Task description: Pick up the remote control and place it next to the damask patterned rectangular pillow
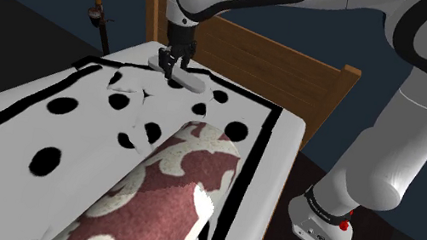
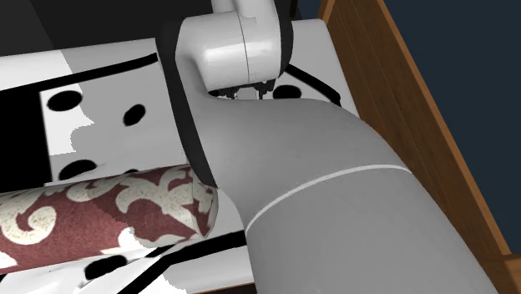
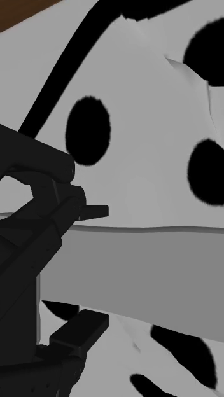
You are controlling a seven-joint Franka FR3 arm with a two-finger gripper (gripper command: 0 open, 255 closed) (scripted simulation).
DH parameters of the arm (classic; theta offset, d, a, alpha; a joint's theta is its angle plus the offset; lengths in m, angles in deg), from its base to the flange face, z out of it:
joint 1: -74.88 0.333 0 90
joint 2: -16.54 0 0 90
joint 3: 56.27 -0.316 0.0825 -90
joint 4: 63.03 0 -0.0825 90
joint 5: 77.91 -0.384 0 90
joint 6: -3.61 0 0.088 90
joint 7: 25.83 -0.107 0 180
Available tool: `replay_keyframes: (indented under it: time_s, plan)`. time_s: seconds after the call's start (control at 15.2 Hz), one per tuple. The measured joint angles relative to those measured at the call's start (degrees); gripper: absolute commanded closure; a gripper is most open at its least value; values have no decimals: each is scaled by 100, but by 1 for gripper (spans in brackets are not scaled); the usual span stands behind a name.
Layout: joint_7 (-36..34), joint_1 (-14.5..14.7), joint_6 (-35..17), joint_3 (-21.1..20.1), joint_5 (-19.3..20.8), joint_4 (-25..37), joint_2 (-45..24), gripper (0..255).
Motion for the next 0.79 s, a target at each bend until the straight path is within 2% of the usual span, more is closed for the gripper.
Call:
replay_keyframes:
  time_s: [0.79]
  plan:
    - [0, 0, 877, -3, -12, 795, 83, 255]
